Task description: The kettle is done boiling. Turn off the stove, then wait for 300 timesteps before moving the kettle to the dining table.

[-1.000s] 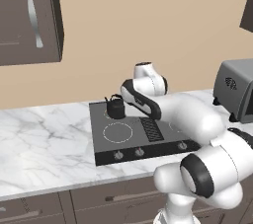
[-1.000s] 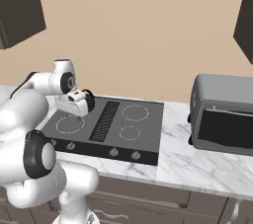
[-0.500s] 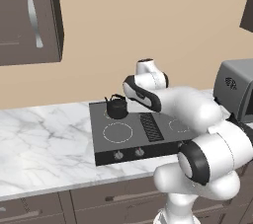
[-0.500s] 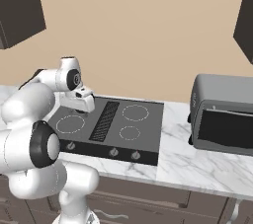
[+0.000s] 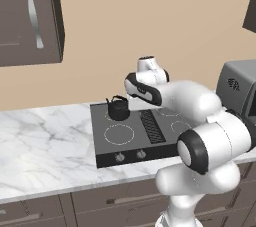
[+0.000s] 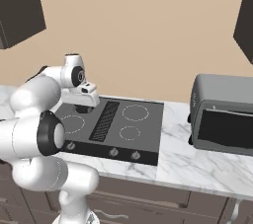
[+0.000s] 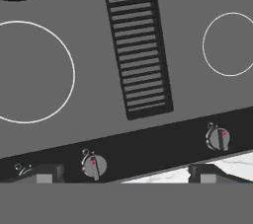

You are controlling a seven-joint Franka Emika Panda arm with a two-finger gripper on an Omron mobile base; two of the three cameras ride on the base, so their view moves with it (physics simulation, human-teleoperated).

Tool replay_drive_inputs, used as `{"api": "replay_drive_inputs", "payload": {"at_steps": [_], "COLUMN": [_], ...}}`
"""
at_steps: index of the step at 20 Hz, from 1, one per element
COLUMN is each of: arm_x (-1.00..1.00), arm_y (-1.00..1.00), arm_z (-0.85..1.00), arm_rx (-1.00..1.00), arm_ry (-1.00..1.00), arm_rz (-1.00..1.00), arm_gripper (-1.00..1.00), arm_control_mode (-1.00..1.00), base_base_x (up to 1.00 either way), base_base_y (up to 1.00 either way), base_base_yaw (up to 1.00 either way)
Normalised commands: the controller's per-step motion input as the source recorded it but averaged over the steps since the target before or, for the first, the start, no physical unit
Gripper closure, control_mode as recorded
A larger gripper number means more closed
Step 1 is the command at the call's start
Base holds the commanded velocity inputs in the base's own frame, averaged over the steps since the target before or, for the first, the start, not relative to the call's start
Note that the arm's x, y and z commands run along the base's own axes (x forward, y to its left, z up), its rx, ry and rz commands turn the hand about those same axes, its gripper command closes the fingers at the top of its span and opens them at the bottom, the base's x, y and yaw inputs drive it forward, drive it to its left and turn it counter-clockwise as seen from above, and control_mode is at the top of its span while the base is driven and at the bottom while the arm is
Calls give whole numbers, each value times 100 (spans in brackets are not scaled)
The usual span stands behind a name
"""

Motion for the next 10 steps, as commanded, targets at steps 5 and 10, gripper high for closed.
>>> {"api": "replay_drive_inputs", "payload": {"at_steps": [5,10], "arm_x": [34,18], "arm_y": [-2,-4], "arm_z": [0,0], "arm_rx": [5,7], "arm_ry": [-3,-3], "arm_rz": [17,15], "arm_gripper": [-100,-100], "arm_control_mode": [-100,-100], "base_base_x": [0,0], "base_base_y": [0,0], "base_base_yaw": [0,0]}}
